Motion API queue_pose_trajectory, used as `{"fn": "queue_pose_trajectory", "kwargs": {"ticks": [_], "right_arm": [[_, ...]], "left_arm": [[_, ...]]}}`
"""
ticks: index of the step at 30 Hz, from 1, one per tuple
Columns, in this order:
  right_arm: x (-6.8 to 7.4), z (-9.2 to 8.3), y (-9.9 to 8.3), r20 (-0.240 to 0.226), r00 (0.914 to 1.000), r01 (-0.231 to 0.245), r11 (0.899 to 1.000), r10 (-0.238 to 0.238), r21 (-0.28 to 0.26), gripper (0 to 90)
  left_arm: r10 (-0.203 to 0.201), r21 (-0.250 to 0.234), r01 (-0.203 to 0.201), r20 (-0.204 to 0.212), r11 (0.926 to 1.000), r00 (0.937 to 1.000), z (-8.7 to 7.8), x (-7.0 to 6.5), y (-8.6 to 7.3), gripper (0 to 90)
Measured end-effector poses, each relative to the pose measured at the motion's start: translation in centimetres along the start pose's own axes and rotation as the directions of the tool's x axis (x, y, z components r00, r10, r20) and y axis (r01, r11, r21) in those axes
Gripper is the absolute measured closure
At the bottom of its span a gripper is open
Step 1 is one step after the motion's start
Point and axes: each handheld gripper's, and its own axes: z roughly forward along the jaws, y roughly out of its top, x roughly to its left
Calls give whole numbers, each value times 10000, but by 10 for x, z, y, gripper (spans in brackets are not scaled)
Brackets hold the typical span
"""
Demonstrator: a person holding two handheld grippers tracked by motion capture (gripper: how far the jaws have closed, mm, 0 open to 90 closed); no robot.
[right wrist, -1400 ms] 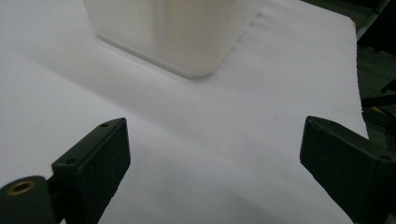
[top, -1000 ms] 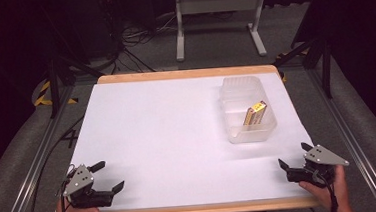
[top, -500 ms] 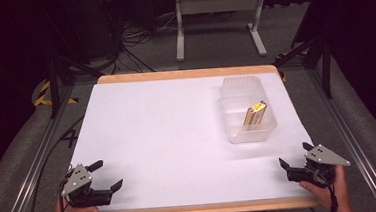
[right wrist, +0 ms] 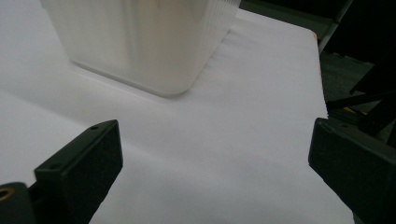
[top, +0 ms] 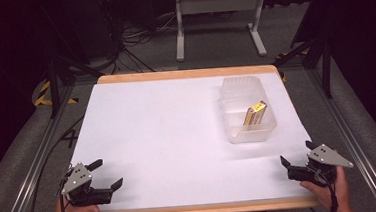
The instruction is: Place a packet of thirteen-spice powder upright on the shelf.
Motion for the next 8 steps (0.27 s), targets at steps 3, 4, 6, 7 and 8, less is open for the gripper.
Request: {"fn": "queue_pose_trajectory", "kwargs": {"ticks": [3,4,6,7,8], "right_arm": [[0,-1,1,106,9999,-126,9999,127,-53,26],[0,-2,1,155,9998,-157,9999,158,-70,24],[1,-4,3,170,9997,-165,9998,167,-120,23],[1,-4,3,159,9998,-147,9998,149,-154,23],[2,-4,3,137,9998,-118,9998,120,-146,23]], "left_arm": [[-92,-45,92,5,9999,10000,-1,1,-1,43],[-60,-73,60,4,10000,10000,-2,1,0,42],[-103,-90,103,17,9999,9999,-2,0,0,40],[-83,-68,82,-21,9999,10000,-1,0,1,40],[-58,-58,58,-31,10000,10000,-1,1,1,40]]}}
